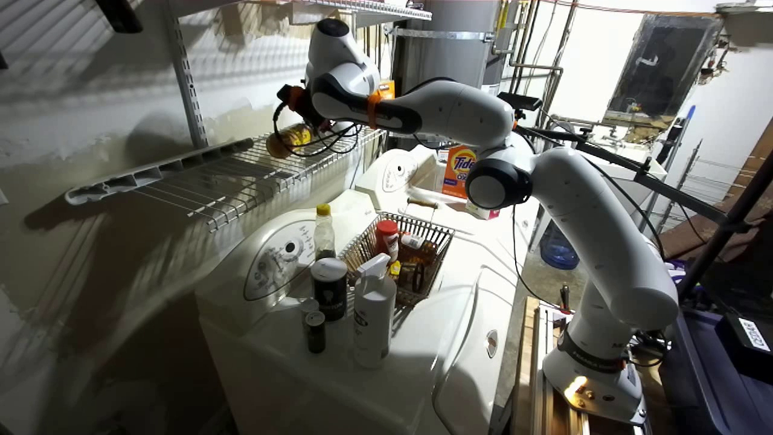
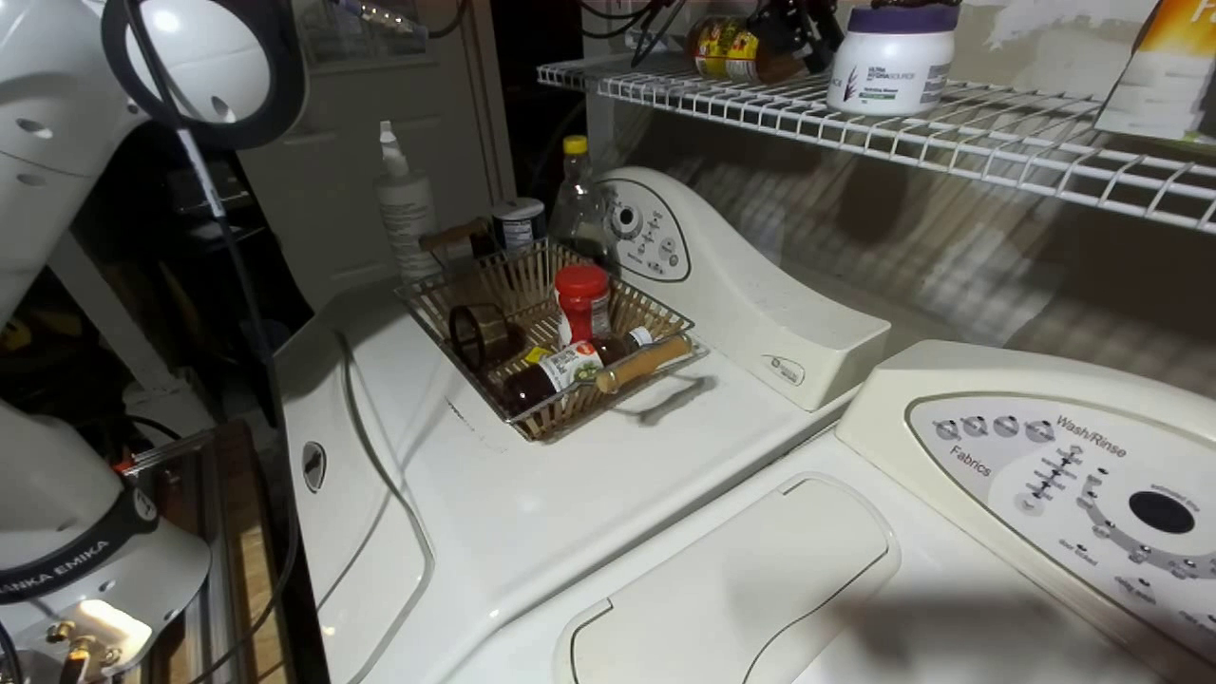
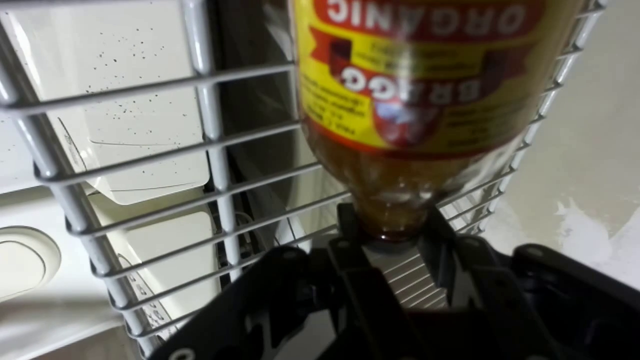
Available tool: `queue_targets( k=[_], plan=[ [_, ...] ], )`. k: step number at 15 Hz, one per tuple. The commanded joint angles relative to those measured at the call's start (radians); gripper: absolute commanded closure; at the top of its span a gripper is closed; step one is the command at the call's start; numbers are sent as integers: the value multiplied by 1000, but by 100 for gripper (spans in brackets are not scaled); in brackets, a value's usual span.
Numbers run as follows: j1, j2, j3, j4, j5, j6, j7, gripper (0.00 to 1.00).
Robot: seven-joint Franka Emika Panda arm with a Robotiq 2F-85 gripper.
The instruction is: Place the vinegar bottle on the bottom shelf upright.
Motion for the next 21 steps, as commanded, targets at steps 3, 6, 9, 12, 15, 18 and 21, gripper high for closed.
queue_targets(
  k=[3,6,9,12,15,18,21],
  plan=[
    [26,6,-34,52,-46,10,-1,91],
    [50,2,-60,66,-95,56,-12,91],
    [73,2,-91,79,-157,109,-23,91],
    [90,1,-114,81,-201,145,-33,91],
    [104,-5,-122,73,-223,172,-59,91],
    [122,-9,-123,66,-242,198,-105,91],
    [136,-12,-125,62,-260,232,-145,91]
  ],
)
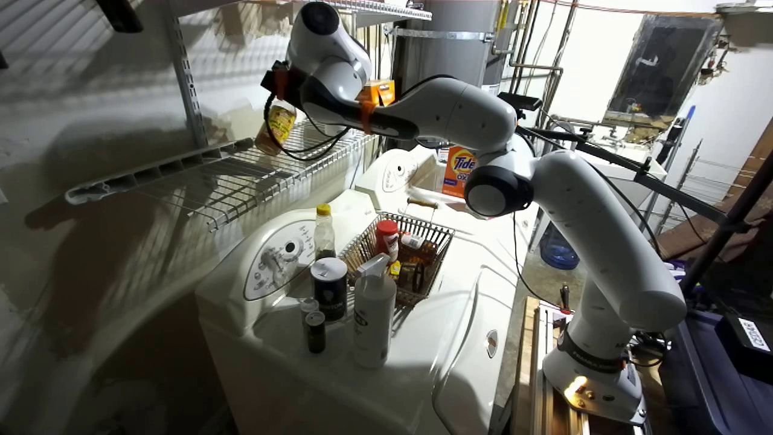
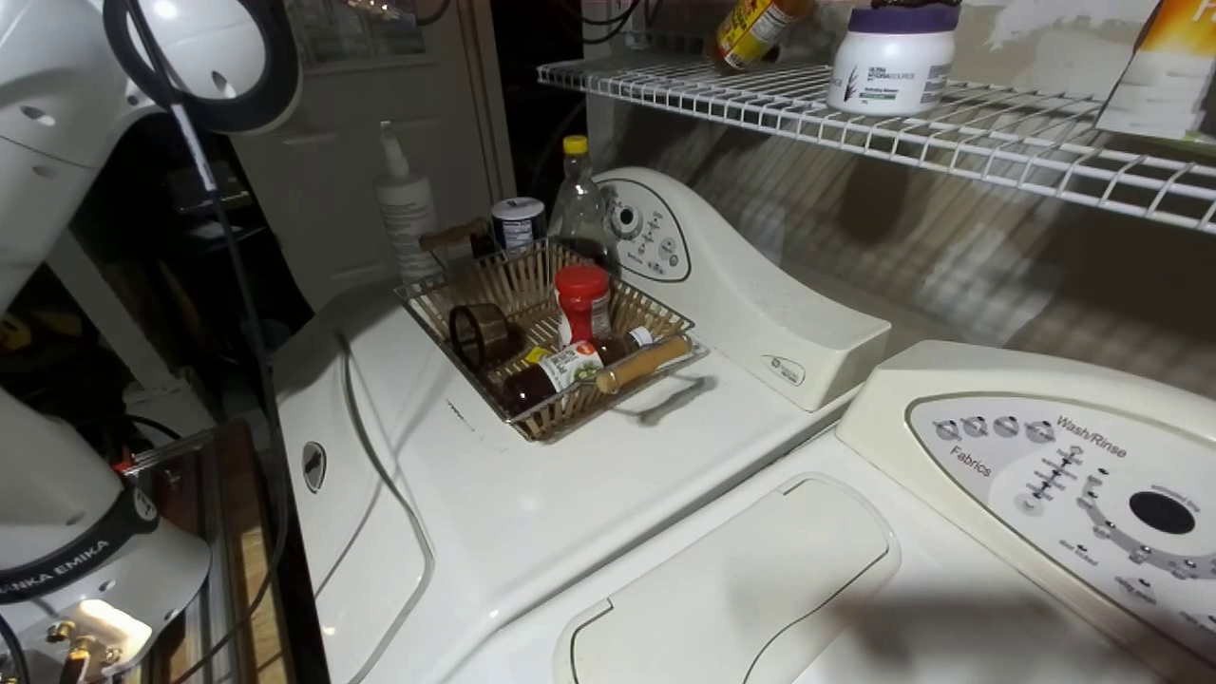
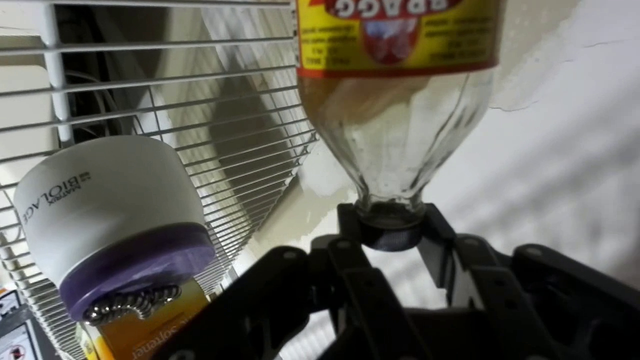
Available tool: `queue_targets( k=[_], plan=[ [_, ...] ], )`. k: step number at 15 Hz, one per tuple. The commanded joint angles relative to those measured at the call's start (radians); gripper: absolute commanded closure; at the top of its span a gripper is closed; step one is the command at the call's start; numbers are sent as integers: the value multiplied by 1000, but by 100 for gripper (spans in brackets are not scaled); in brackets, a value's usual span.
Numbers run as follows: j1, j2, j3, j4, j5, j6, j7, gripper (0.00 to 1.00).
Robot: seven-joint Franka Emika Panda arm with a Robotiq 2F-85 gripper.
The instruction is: Place the vinegar bottle on the bottom shelf upright.
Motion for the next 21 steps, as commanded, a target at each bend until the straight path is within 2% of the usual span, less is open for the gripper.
queue_targets(
  k=[1,12,21],
  plan=[
    [19,-10,-17,9,-38,60,-38,91],
    [56,-20,-16,-23,-79,206,-205,91],
    [68,-48,11,-87,-70,312,-440,91]
  ],
)
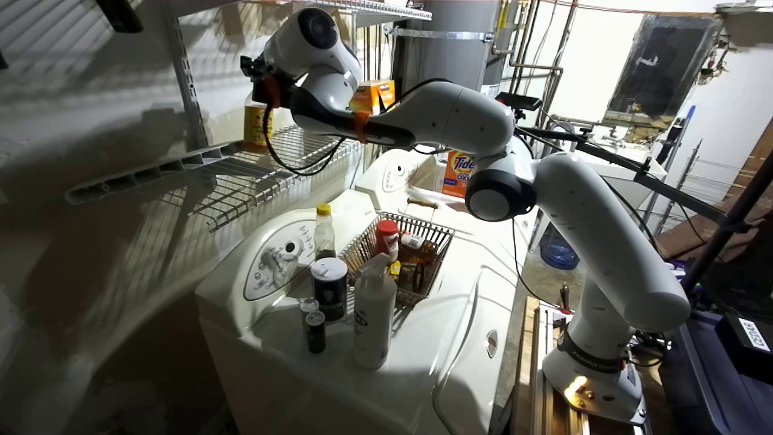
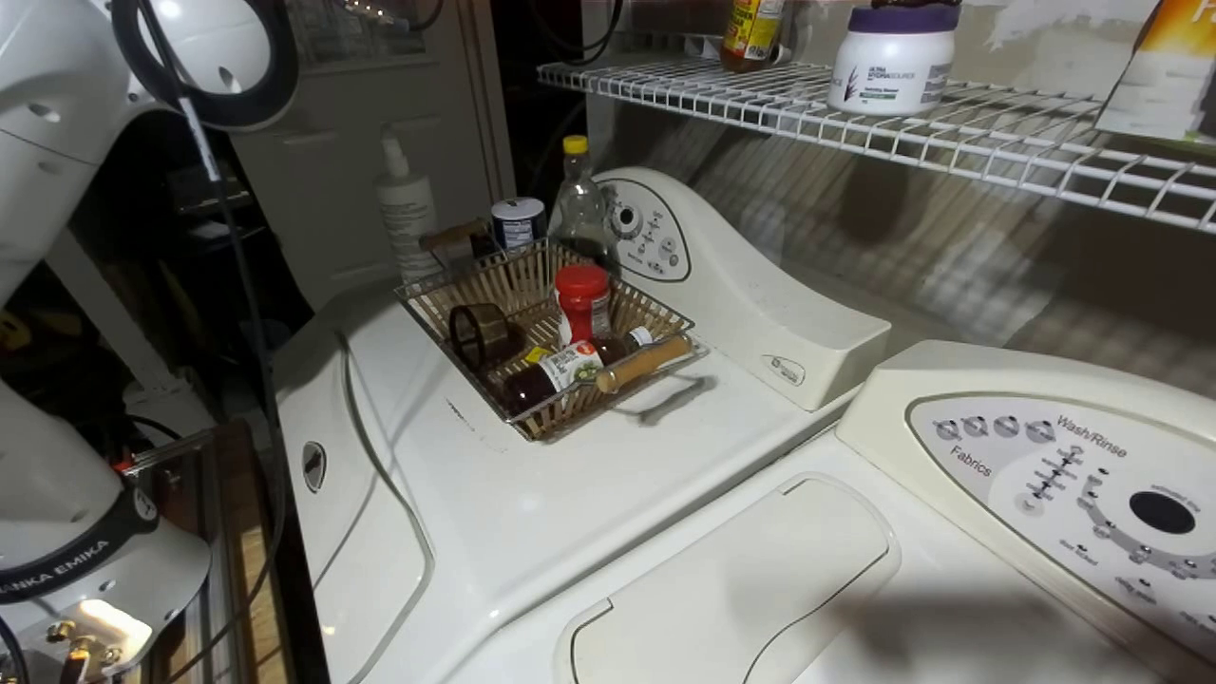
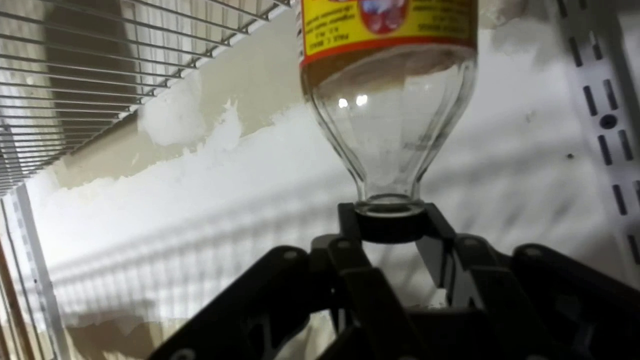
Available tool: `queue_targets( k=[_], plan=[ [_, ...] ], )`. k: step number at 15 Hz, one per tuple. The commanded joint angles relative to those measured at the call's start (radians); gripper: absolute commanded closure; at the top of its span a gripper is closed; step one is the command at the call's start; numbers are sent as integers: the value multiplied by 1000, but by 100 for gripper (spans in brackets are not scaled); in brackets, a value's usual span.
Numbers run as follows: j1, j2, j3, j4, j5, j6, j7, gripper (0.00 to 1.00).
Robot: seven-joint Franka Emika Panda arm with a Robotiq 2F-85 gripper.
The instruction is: Place the vinegar bottle on the bottom shelf upright.
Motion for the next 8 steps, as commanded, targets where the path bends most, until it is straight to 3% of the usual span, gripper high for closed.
queue_targets(
  k=[1,8],
  plan=[
    [9,-50,12,-60,-19,62,-80,91],
    [16,-89,31,-123,-14,95,-191,91]
  ],
)
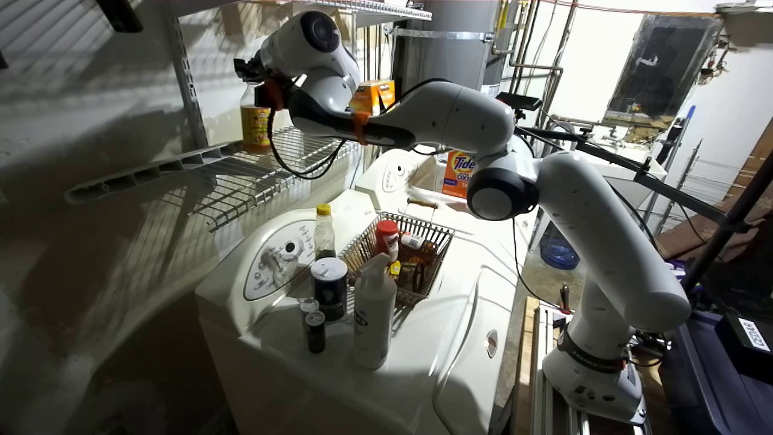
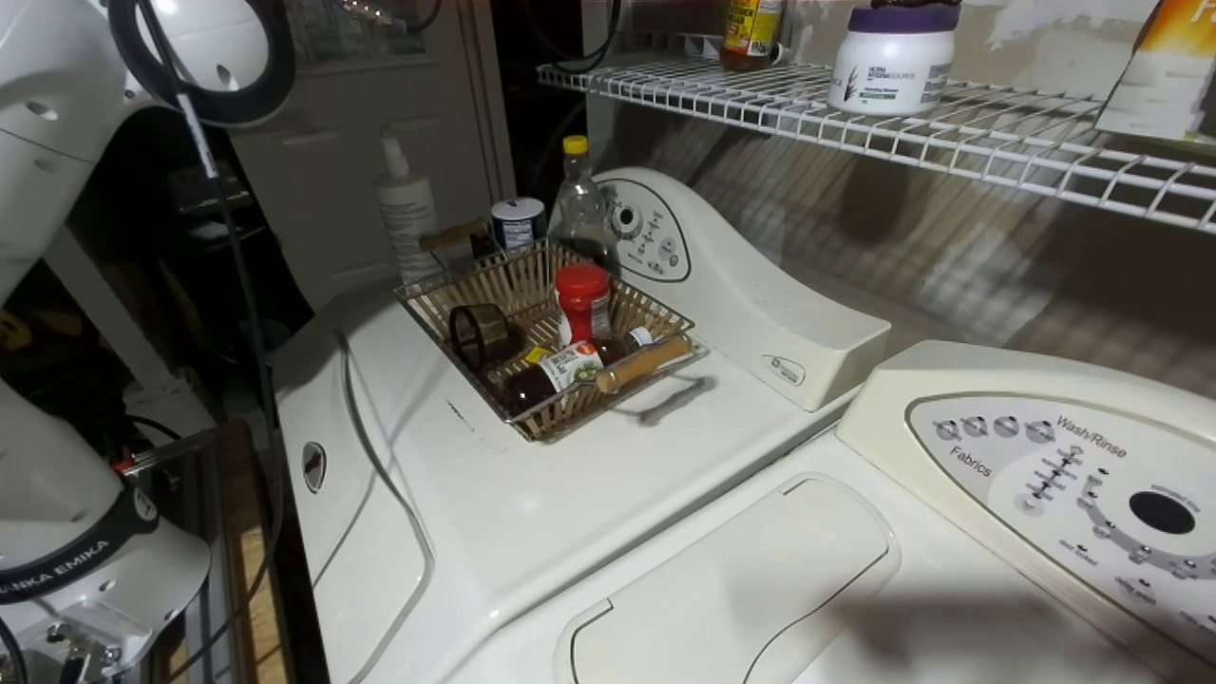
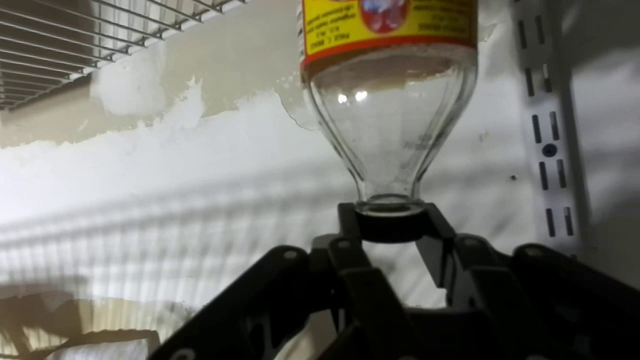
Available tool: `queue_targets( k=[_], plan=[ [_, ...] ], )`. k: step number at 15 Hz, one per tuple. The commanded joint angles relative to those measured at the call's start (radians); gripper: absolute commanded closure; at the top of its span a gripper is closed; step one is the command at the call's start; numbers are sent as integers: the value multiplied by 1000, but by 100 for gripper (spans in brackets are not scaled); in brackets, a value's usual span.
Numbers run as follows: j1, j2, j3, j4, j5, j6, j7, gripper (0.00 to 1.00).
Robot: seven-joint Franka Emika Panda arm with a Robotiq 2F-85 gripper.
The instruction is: Place the vinegar bottle on the bottom shelf upright.
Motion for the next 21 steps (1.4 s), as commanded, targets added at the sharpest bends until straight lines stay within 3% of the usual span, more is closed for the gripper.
queue_targets(
  k=[1,10,11,12,14,19,21],
  plan=[
    [13,-87,10,-104,-19,26,-50,91],
    [65,-256,-13,-369,-51,94,-25,91],
    [71,-277,-16,-412,-58,124,-19,70],
    [78,-294,-26,-451,-70,150,-8,41],
    [92,-333,-44,-523,-98,203,19,35],
    [129,-427,-82,-652,-158,304,84,0],
    [144,-471,-86,-701,-167,284,85,0]
  ],
)
